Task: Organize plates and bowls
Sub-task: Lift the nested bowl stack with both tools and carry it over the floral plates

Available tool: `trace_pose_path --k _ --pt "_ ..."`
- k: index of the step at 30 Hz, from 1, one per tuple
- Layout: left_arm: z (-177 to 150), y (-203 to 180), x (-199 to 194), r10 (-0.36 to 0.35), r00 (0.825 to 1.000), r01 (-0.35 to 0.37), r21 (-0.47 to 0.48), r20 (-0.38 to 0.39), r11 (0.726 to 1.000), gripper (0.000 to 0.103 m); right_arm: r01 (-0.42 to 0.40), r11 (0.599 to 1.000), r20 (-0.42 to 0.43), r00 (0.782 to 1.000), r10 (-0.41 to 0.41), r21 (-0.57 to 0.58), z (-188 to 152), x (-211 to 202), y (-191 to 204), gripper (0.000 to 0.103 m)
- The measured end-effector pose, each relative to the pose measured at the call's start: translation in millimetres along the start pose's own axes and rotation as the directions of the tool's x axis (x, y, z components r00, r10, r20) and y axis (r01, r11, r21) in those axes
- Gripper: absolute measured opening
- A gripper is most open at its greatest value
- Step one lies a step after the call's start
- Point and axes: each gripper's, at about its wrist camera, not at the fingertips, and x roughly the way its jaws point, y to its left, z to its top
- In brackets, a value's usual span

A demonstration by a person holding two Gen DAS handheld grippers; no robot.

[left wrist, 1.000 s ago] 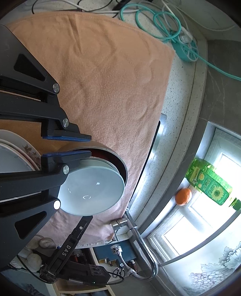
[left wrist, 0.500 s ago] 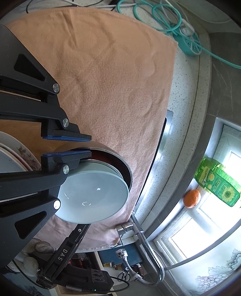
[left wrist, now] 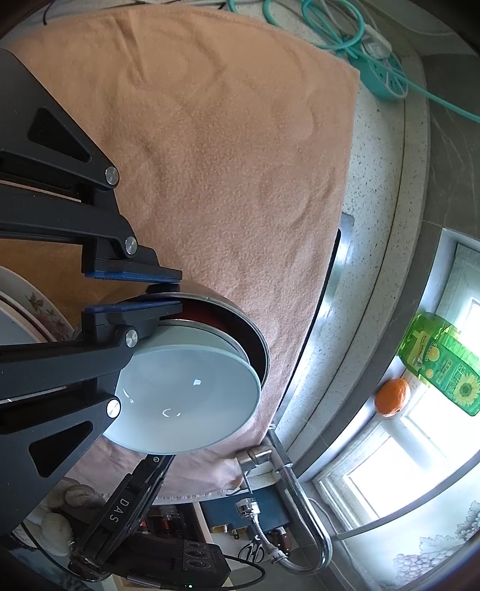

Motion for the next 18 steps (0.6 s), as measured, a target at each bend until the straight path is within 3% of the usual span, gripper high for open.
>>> trace_pose_path --k 9,18 --pt "-0.6 -4.3 -3.1 0.008 1.0 -0.008 0.043 -0.002 0.999 0.008 0.026 1.0 -0.002 1.0 -0.026 0.012 -0.9 1.1 0.7 0.008" --pt "3.5 -7.5 -8.1 -0.028 1.0 0.027 0.068 0.008 0.997 0.008 0.047 0.997 -0.013 0.999 -0.046 0.06 -2.6 -1.3 -2.6 0.008"
